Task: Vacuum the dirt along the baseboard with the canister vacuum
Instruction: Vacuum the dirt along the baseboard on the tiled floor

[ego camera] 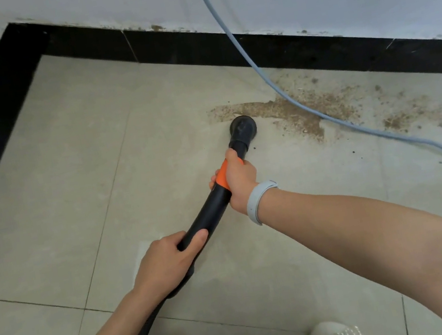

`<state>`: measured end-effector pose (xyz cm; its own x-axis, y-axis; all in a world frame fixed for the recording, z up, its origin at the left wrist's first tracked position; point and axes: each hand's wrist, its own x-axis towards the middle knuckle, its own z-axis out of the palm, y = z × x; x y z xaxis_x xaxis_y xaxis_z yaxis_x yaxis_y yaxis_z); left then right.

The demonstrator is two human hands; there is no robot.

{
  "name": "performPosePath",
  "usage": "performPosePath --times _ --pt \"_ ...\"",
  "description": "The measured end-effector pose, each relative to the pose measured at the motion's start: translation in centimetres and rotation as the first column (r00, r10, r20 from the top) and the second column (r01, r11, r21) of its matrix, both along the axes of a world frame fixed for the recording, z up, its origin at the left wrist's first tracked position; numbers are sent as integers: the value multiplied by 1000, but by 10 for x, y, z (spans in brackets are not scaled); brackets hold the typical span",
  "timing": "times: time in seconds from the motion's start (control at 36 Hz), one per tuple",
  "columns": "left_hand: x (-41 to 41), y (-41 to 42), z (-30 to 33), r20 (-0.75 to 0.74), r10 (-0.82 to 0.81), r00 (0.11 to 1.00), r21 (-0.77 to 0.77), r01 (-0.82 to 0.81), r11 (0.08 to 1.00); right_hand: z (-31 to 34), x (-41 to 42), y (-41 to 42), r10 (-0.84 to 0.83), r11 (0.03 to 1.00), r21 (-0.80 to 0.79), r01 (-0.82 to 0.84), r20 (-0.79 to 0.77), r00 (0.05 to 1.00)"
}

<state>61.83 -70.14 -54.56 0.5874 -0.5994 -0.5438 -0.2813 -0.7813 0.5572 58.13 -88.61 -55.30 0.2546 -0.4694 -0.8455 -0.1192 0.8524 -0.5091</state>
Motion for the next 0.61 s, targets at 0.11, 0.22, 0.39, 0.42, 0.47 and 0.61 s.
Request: performPosePath --times 0.11,0.22,0.39,0.42,0.47,0.61 --pt "7 25 -5 -33 105 994 -21 -106 994 -3 21 20 78 997 18 -78 33 996" --pt "14 38 -8 -55 183 982 -35 -185 982 -5 43 35 148 989 18 -149 42 988" --pt "31 15 -4 -46 185 982 -43 -187 981 0 69 18 163 986 -34 -162 46 986" --pt "33 9 -4 -43 174 984 -50 -176 983 1 71 12 155 987 -43 -153 45 987" --pt "35 -3 -4 -40 154 987 -60 -156 986 3 72 1 144 989 -52 -142 39 989" --pt "34 -21 -6 -43 103 994 -58 -106 993 0 59 -17 105 993 -53 -104 13 994"
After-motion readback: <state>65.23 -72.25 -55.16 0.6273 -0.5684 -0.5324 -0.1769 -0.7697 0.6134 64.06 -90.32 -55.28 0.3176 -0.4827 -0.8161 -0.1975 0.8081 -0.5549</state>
